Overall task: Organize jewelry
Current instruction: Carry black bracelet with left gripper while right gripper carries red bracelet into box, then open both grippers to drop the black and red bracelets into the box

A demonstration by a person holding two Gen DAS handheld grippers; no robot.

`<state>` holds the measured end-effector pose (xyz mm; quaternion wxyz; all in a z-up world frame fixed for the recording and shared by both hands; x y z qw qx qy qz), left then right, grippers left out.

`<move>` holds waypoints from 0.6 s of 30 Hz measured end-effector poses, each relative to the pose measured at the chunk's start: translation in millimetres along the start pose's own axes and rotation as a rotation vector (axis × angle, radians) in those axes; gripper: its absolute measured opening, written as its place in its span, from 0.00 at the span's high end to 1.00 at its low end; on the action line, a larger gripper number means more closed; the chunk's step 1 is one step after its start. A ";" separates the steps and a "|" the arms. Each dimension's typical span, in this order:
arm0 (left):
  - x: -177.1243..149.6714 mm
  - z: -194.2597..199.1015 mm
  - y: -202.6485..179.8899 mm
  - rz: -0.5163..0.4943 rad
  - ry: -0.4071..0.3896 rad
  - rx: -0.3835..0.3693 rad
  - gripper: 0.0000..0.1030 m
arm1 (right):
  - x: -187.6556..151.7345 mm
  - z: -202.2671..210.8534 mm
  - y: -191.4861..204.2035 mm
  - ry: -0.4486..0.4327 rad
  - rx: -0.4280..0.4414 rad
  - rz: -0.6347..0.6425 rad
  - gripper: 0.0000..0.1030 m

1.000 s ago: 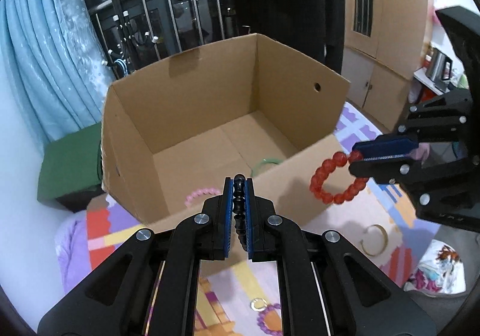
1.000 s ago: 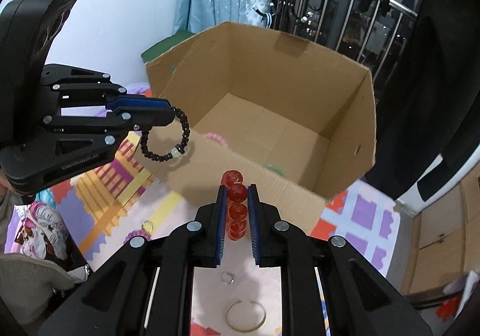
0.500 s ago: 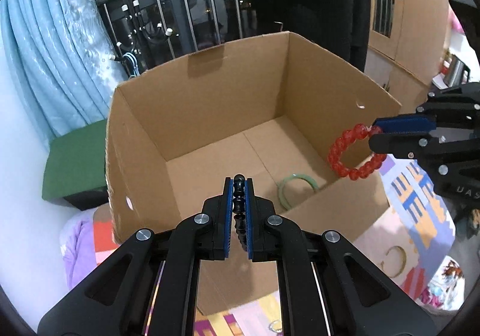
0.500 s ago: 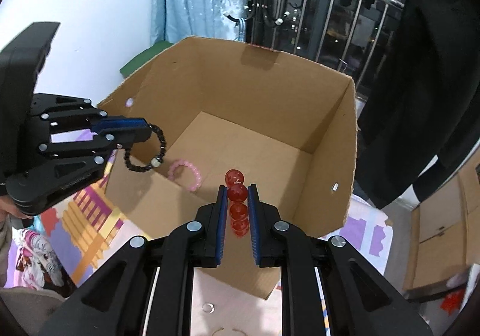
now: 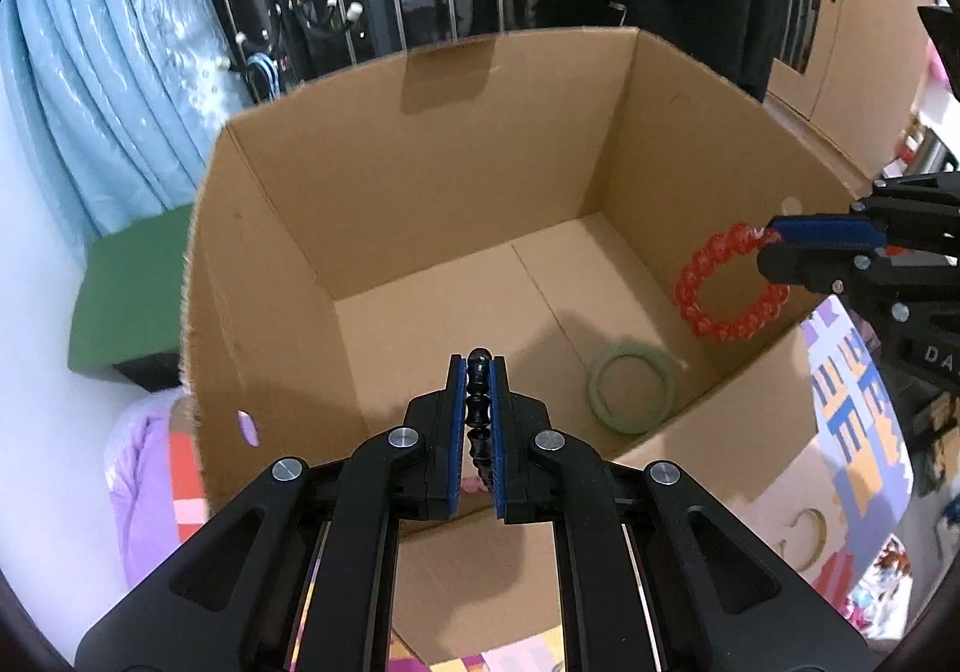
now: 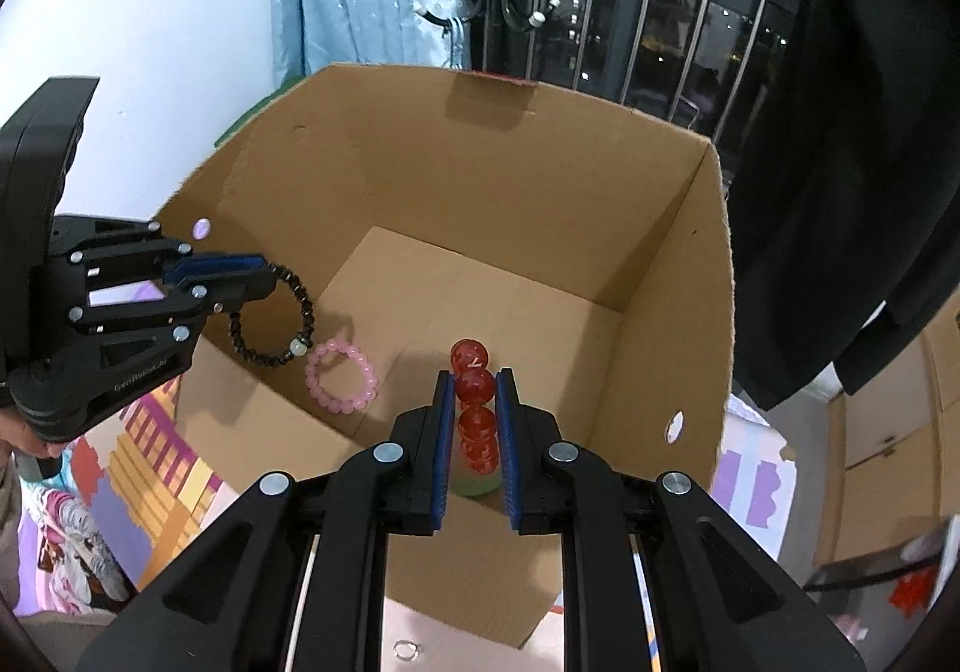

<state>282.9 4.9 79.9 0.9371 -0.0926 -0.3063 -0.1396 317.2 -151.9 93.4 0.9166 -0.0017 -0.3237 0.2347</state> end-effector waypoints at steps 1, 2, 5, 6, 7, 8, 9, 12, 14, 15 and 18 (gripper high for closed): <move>-0.9 -4.1 1.4 0.004 0.007 -0.001 0.94 | -0.4 -2.2 -0.6 0.005 0.004 -0.006 0.87; -1.4 -7.3 2.7 0.007 0.012 0.001 0.94 | -1.1 -5.4 -0.6 0.010 0.004 -0.009 0.87; -1.7 -14.0 6.3 0.018 0.018 -0.003 0.94 | -3.5 -17.2 -1.6 0.032 0.000 -0.016 0.87; -1.4 -15.2 6.7 0.016 0.017 0.003 0.94 | -3.9 -19.8 -1.1 0.036 -0.001 -0.017 0.87; -1.1 -16.2 7.2 0.017 0.017 0.005 0.94 | -4.6 -22.8 -1.0 0.042 -0.004 -0.018 0.87; -1.1 -17.9 8.0 0.020 0.020 0.005 0.94 | -5.4 -25.7 -0.9 0.048 -0.006 -0.019 0.87; -0.5 -19.6 9.3 0.025 0.021 0.005 0.94 | -5.9 -29.2 -1.0 0.054 -0.009 -0.022 0.87; 1.2 -22.8 10.8 0.021 0.024 0.012 0.94 | -6.0 -35.4 -1.0 0.063 -0.010 -0.028 0.87; 1.9 -23.2 10.6 0.020 0.026 0.012 0.94 | -6.2 -36.0 1.3 0.064 -0.007 -0.026 0.87; 2.0 -23.9 10.8 0.022 0.027 0.010 0.94 | -5.9 -36.4 2.2 0.064 -0.005 -0.026 0.87; 1.7 -26.3 9.8 0.019 0.030 0.015 0.94 | -6.4 -39.2 3.2 0.069 -0.005 -0.025 0.87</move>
Point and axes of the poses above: each gripper's, at about its wrist camera, not at the fingertips, and z roughly against the way its jaws point, y to its left, x to its top, the point moved 1 cm from there along -z, roughly the way its jaws point, and after that the axes turned 12 degrees about -x, right-handed, at the moved point
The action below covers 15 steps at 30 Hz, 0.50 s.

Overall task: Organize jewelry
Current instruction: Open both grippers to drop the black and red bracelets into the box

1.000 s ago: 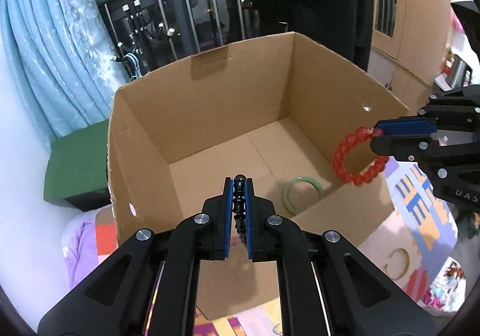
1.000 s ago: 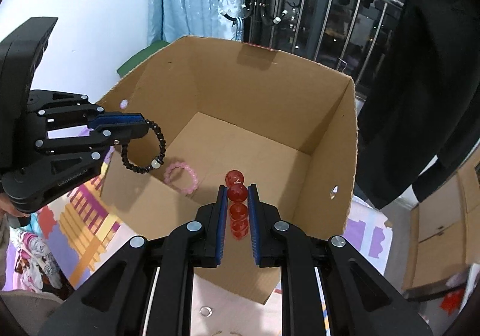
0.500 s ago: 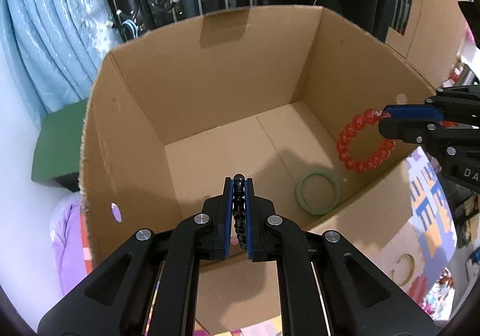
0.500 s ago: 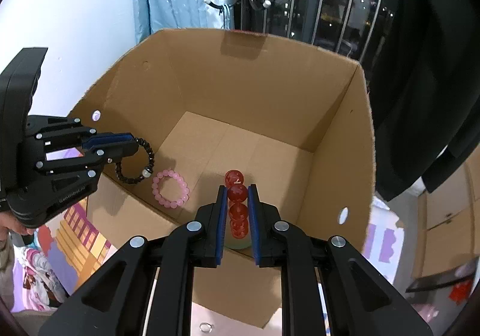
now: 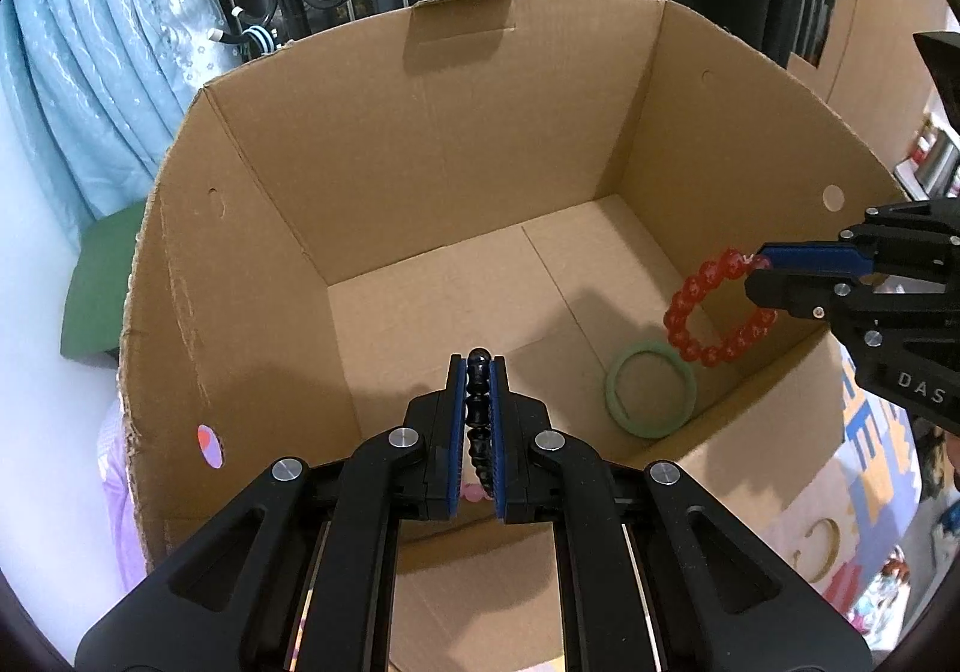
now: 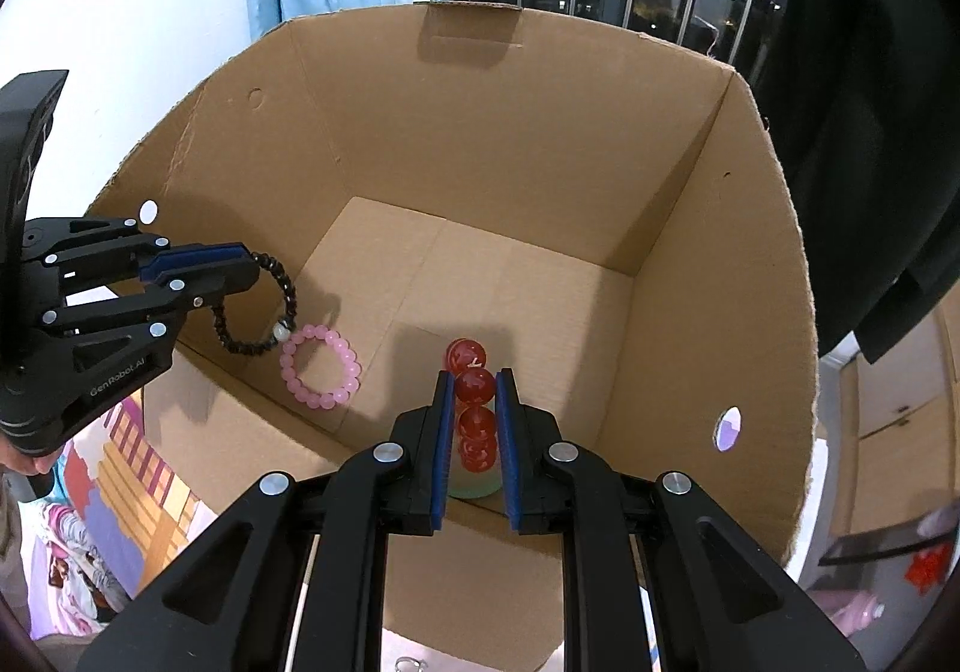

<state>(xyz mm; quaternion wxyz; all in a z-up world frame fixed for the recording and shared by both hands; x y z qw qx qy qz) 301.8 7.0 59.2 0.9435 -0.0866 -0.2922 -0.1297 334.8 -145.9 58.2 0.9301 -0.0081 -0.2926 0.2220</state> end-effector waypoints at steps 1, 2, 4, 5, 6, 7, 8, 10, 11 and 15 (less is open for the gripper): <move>-0.5 -0.9 -0.3 0.001 0.002 -0.002 0.94 | 0.1 -1.5 0.4 0.003 -0.001 0.001 0.87; -0.6 -1.3 -0.2 0.004 0.004 -0.002 0.94 | 0.2 -1.9 0.8 0.004 -0.002 0.003 0.87; 0.1 -1.8 -1.3 0.002 0.006 -0.001 0.93 | 0.7 -3.5 2.4 0.005 -0.010 0.008 0.87; 0.5 -2.2 -1.2 0.001 0.008 0.005 0.93 | 1.0 -3.6 3.0 0.005 -0.012 0.010 0.87; 1.0 -2.1 -0.3 0.005 0.007 0.015 0.93 | 1.4 -3.4 2.8 0.004 -0.014 0.008 0.87; 1.4 -1.8 0.2 0.008 0.005 0.019 0.92 | 1.7 -2.2 1.8 -0.002 -0.014 0.003 0.86; 1.7 -1.4 0.5 0.010 0.003 0.022 0.90 | 2.1 -0.5 1.2 -0.012 -0.011 -0.001 0.84; 1.3 -1.6 -0.1 0.008 0.005 0.033 0.80 | 2.4 2.5 1.4 -0.020 0.001 0.000 0.70; 1.1 -0.6 -1.1 0.003 -0.001 0.026 0.70 | 2.6 3.5 2.9 -0.021 -0.005 0.006 0.70; 0.7 2.8 -3.5 0.004 -0.015 0.028 0.60 | 2.7 8.1 3.7 -0.033 -0.013 0.006 0.63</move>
Point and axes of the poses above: each gripper's, at about its wrist camera, not at the fingertips, and z roughly against the way its jaws point, y to its left, x to its top, the point moved 1 cm from there along -z, roughly the way its jaws point, and after that the axes turned 12 degrees about -x, right-handed, at the moved point
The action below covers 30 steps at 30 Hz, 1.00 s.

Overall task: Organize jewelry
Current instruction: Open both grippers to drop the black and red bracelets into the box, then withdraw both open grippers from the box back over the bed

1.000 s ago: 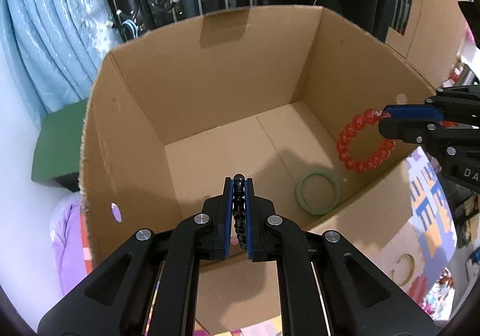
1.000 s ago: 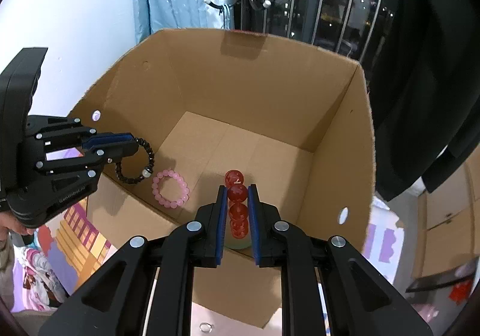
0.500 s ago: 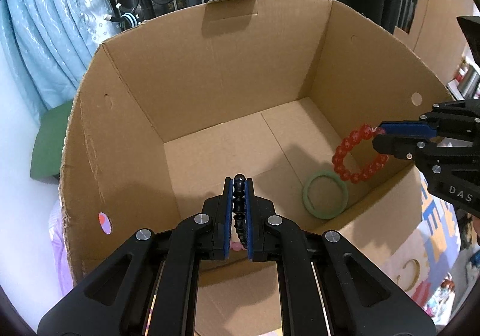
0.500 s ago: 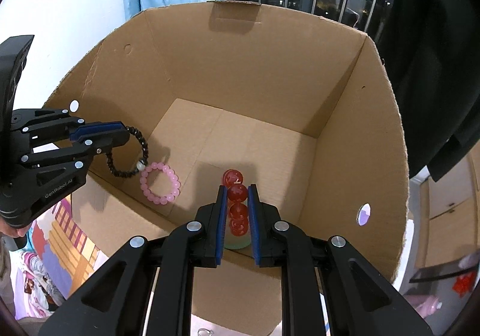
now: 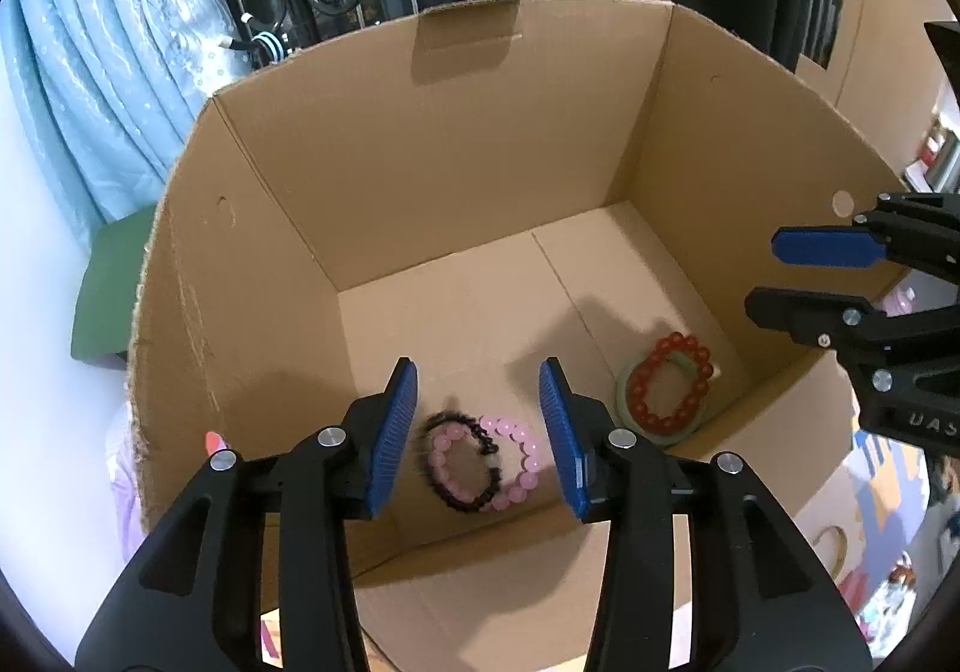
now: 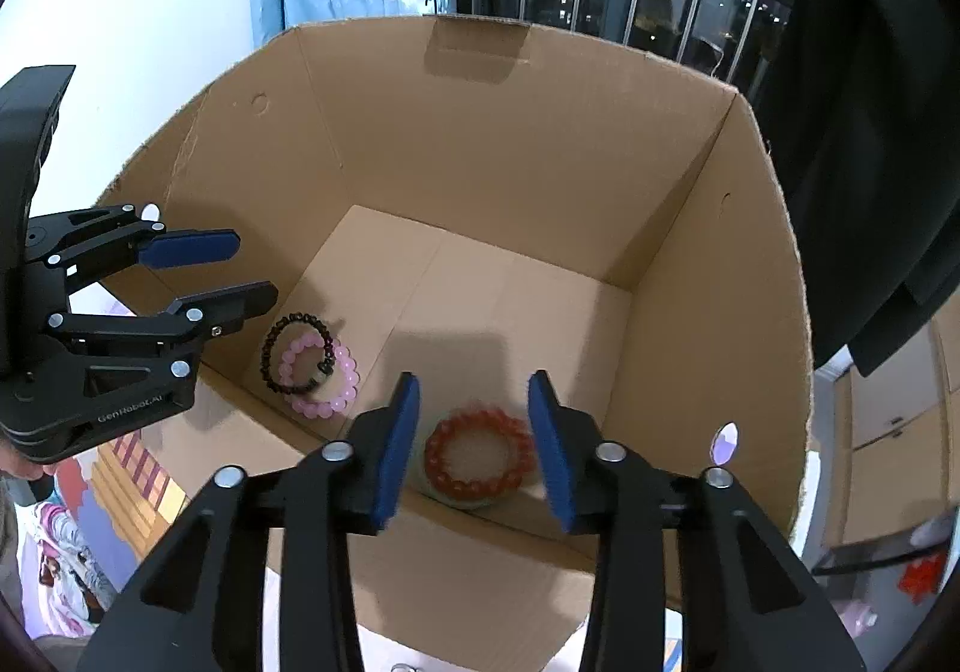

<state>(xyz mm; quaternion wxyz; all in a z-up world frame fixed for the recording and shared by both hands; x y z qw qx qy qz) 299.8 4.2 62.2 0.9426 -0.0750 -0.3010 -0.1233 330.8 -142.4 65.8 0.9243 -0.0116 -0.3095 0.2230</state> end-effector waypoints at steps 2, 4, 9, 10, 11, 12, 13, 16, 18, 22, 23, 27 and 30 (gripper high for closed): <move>-0.2 1.6 -0.3 0.001 -0.002 -0.005 0.60 | 0.3 1.9 -2.2 -0.003 -0.001 -0.007 0.63; -0.6 2.9 0.1 -0.001 -0.002 -0.006 0.60 | 0.9 3.7 -3.9 -0.003 -0.003 -0.010 0.63; -1.2 10.8 -0.1 0.002 -0.017 -0.006 0.60 | 0.2 9.0 -5.1 -0.005 -0.008 -0.006 0.63; -1.7 14.1 -1.3 0.001 -0.021 -0.005 0.60 | -0.2 11.4 -4.4 -0.009 -0.009 -0.005 0.63; -2.0 16.1 -2.3 -0.001 -0.023 -0.005 0.60 | 0.1 12.6 -4.3 -0.011 -0.010 -0.005 0.63; -1.7 17.3 -2.8 -0.001 -0.025 -0.006 0.60 | -0.6 14.8 -3.7 -0.013 -0.011 -0.004 0.63; -2.2 20.9 -3.9 0.000 -0.029 -0.007 0.60 | -1.0 16.3 -3.0 -0.016 -0.011 -0.003 0.63; -6.3 32.6 -6.1 0.002 -0.043 -0.015 0.60 | -6.3 26.1 -2.0 -0.024 0.000 -0.002 0.63; -11.6 42.0 -9.7 -0.006 -0.048 -0.015 0.60 | -12.7 35.2 -0.5 -0.035 -0.001 0.004 0.63; -23.4 56.6 -17.2 -0.011 -0.055 -0.012 0.60 | -25.0 52.0 1.4 -0.053 0.001 0.005 0.63; -25.9 58.3 -19.3 -0.008 -0.055 -0.015 0.60 | -27.9 55.7 1.7 -0.054 0.003 0.007 0.63; -37.8 66.7 -26.9 0.000 -0.061 -0.020 0.60 | -38.6 68.8 2.1 -0.062 -0.005 0.011 0.63; -47.3 74.7 -35.2 -0.005 -0.065 -0.026 0.60 | -47.5 78.8 1.4 -0.071 -0.003 0.007 0.63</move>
Point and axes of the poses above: each gripper's, at about its wrist camera, not at the fingertips, and z roughly against the way its jaws point, y to its left, x to its top, the point moved 1 cm from there along -z, roughly the way its jaws point, and after that the axes turned 12 degrees about -x, right-handed, at the moved point
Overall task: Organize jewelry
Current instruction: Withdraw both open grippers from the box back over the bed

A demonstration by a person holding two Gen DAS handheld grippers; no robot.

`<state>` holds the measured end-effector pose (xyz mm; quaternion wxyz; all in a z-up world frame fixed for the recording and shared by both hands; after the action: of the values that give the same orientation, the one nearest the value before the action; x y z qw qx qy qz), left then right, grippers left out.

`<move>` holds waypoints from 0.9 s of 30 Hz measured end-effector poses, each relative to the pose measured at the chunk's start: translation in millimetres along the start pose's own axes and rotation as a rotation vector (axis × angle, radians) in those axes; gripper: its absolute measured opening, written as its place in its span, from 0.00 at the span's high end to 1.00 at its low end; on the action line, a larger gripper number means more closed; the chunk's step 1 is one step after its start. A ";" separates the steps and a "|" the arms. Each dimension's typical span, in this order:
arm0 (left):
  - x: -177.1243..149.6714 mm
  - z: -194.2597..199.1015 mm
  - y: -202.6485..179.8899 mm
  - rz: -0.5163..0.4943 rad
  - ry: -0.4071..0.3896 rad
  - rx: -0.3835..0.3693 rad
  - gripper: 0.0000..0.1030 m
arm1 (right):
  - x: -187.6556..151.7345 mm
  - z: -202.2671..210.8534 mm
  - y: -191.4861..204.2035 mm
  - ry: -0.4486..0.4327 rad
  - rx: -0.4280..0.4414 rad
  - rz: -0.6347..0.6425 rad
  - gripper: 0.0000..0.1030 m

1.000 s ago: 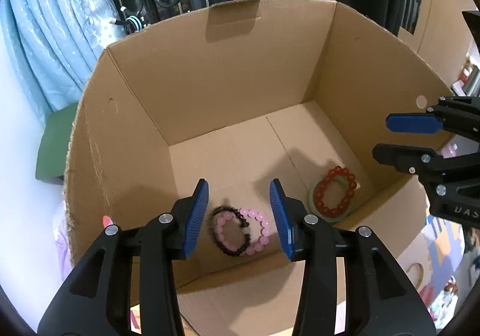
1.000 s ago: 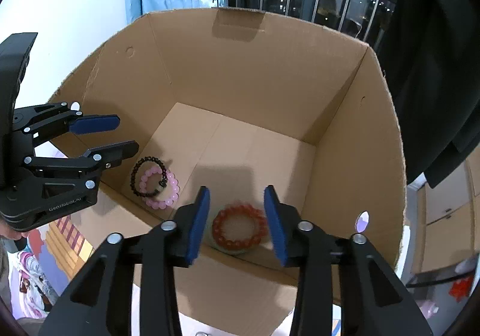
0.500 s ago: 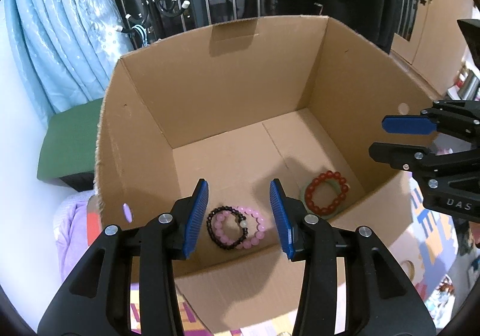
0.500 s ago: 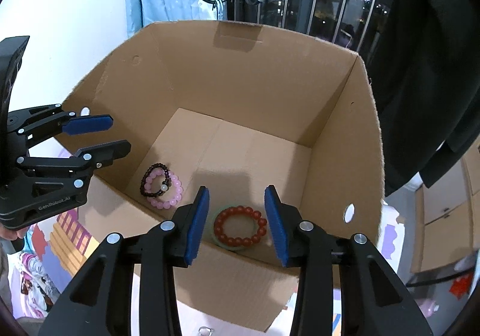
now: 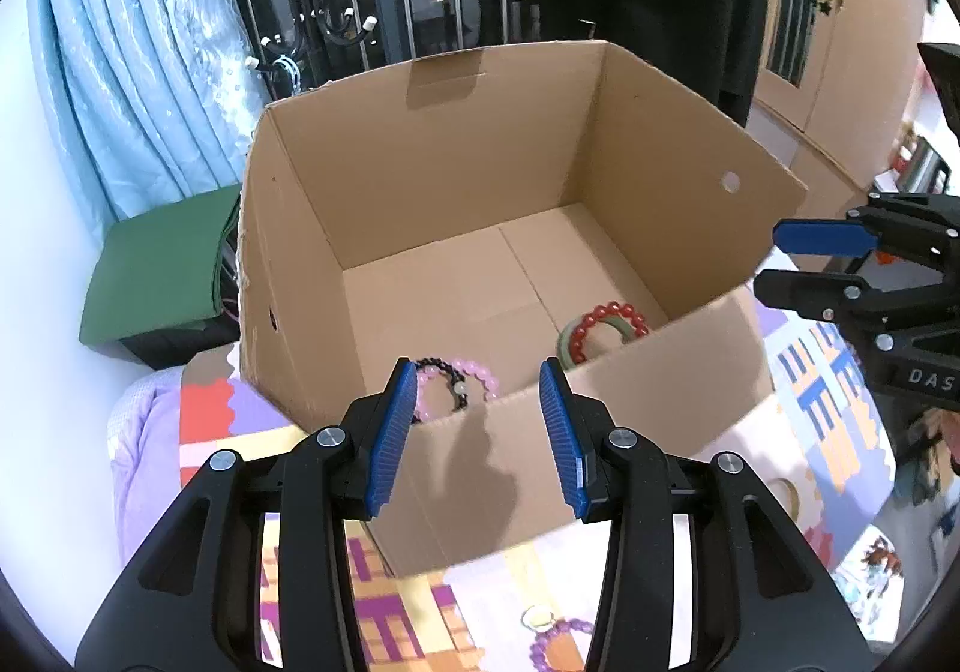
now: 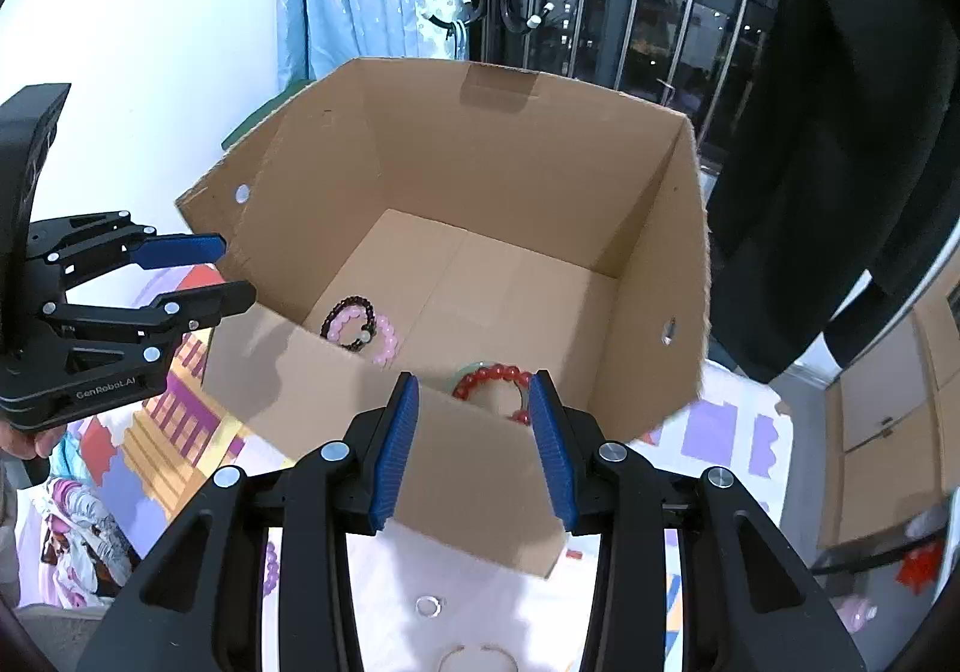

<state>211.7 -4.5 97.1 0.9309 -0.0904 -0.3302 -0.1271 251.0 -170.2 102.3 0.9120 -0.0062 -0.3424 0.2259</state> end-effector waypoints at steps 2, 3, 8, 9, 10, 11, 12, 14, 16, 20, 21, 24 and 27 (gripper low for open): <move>-5.9 5.8 -5.1 0.003 -0.009 -0.003 0.60 | -7.2 7.3 -0.1 -0.008 0.001 -0.001 0.63; -9.4 7.9 -7.4 0.006 -0.011 -0.006 0.60 | -12.6 11.6 -1.0 -0.012 0.009 -0.007 0.63; -36.7 12.1 -22.7 0.007 0.001 -0.033 0.60 | -37.0 20.4 -3.3 -0.014 0.017 -0.018 0.63; -41.0 12.3 -24.6 0.006 0.005 -0.038 0.60 | -42.0 21.4 -3.3 -0.012 0.018 -0.019 0.63; -47.2 12.0 -27.6 0.004 0.012 -0.047 0.60 | -48.7 21.4 -3.6 -0.007 0.020 -0.020 0.63; -52.4 12.1 -29.8 0.002 0.015 -0.053 0.60 | -52.6 21.1 -3.6 -0.002 0.022 -0.020 0.63; -57.0 12.0 -31.6 0.003 0.017 -0.054 0.60 | -61.2 19.4 -4.0 0.007 0.024 -0.021 0.63; -69.3 10.7 -35.9 0.003 0.026 -0.061 0.60 | -71.8 17.1 -4.2 0.020 0.028 -0.025 0.63; -78.2 9.2 -39.8 0.003 0.035 -0.068 0.60 | -86.4 12.4 -6.2 0.040 0.037 -0.037 0.63; -97.7 2.4 -49.5 -0.006 0.061 -0.090 0.60 | -110.4 3.7 -10.7 0.074 0.039 -0.056 0.63; -100.6 0.4 -51.0 -0.010 0.067 -0.089 0.60 | -116.2 0.6 -12.5 0.084 0.043 -0.065 0.63; -114.8 -7.6 -58.9 -0.032 0.088 -0.086 0.60 | -132.7 -5.8 -16.3 0.111 0.076 -0.088 0.63; -129.4 -16.2 -63.3 -0.026 0.110 -0.105 0.60 | -147.3 -12.1 -20.6 0.129 0.081 -0.103 0.63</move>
<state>105.5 -45.9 7.5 0.9398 -0.1278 -0.2728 -0.1612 169.3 -248.3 4.9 0.9421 0.0339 -0.2732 0.1916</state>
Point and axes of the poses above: each gripper's, at about its wrist camera, not at the fingertips, and z roughly against the way its jaws point, y to its left, x to its top, the point moved 1 cm from there along -z, roughly the way its jaws point, and after that the axes turned 12 degrees about -x, right-handed, at the moved point
